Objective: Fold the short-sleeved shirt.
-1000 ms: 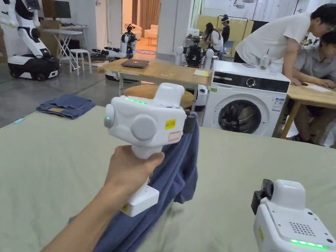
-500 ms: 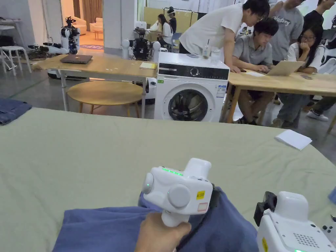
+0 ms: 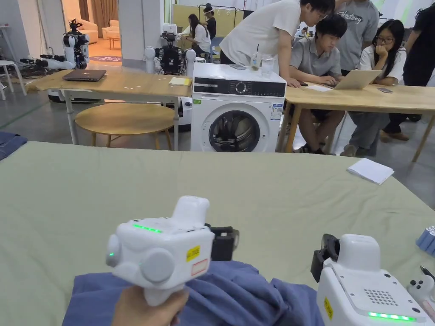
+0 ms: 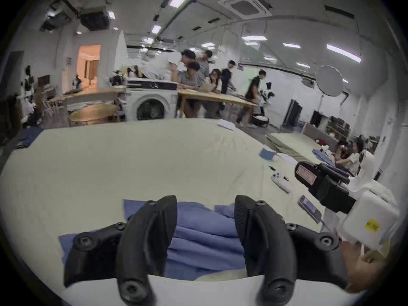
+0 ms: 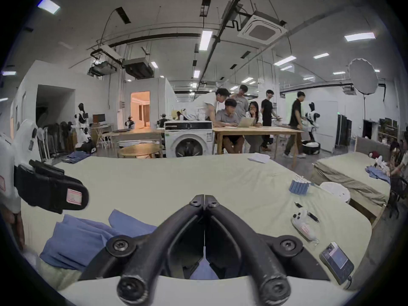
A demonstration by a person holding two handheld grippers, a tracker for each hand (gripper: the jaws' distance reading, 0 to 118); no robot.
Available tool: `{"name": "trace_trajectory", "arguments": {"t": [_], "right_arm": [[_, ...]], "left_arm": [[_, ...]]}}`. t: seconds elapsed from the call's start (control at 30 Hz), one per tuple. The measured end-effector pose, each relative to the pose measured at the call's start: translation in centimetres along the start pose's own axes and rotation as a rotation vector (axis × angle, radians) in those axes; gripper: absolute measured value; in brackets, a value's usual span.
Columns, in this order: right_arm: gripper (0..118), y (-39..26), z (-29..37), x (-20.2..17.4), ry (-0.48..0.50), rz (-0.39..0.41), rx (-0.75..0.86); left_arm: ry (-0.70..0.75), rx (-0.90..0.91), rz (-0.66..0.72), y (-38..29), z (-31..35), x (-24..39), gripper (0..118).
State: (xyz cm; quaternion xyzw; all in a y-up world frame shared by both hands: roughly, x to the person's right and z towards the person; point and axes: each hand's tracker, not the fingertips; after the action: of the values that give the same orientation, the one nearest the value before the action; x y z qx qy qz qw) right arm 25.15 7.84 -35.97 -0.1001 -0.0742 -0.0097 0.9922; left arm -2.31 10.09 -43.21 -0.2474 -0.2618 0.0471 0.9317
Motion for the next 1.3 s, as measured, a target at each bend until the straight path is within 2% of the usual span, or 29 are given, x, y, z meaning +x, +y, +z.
{"name": "trace_trajectory", "arguments": {"t": [0.03,0.07,0.13,0.23,0.33,0.43,0.53,0.63,0.73,0.93,0.97,1.03,1.07,1.13,1.3], "right_arm": [[0,0.1,-0.1,-0.4,0.008,0.006,0.002],[0,0.1,-0.1,-0.8,0.015,0.011,0.006],[0,0.1,-0.2,-1.8,0.036,0.014,0.013],[0,0.2,-0.4,-3.3,0.063,0.024,0.02],[0,0.1,-0.5,-4.8,0.088,0.039,0.028],[0,0.1,-1.0,-6.0,0.117,0.041,0.021],[0,-0.1,-1.5,-6.9,0.133,0.051,0.009],[0,-0.6,-1.7,-7.5,0.136,0.067,0.007],[0,-1.0,-2.2,-7.8,0.143,0.076,-0.004],[0,-1.9,-3.3,-7.8,0.143,0.085,-0.04],[0,-2.0,-3.5,-7.6,0.142,0.085,-0.047],[0,-2.3,-3.7,-7.3,0.137,0.084,-0.058],[0,-2.4,-3.9,-7.2,0.133,0.087,-0.065],[0,-2.6,-4.0,-6.8,0.124,0.092,-0.072],[0,-3.2,-4.3,-5.9,0.102,0.101,-0.095]], "left_arm": [[0.024,0.007,0.01,-0.4,0.8,-0.7,49],[0.056,0.02,0.018,-0.9,1.6,-1.4,40],[0.129,0.05,0.004,-2.1,3.4,-2.7,4],[0.26,0.072,-0.015,-4.0,5.0,-4.2,0],[0.256,0.062,0.04,-5.3,6.5,-6.3,0],[0.326,0.037,0.059,-5.9,7.4,-8.7,0],[0.328,-0.065,0.146,-5.3,7.3,-12.8,0],[0.356,-0.068,0.164,-4.4,7.1,-16.7,0],[0.394,-0.128,0.192,-3.3,5.8,-20.4,0],[0.35,-0.314,0.32,-2.6,1.0,-26.4,0],[0.343,-0.345,0.345,-2.7,0.3,-27.0,7],[0.348,-0.396,0.378,-3.2,-1.3,-28.2,35],[0.352,-0.421,0.403,-3.5,-1.9,-28.7,41],[0.366,-0.469,0.444,-4.5,-3.2,-29.7,48],[0.419,-0.551,0.485,-6.6,-5.6,-30.7,49]]}}
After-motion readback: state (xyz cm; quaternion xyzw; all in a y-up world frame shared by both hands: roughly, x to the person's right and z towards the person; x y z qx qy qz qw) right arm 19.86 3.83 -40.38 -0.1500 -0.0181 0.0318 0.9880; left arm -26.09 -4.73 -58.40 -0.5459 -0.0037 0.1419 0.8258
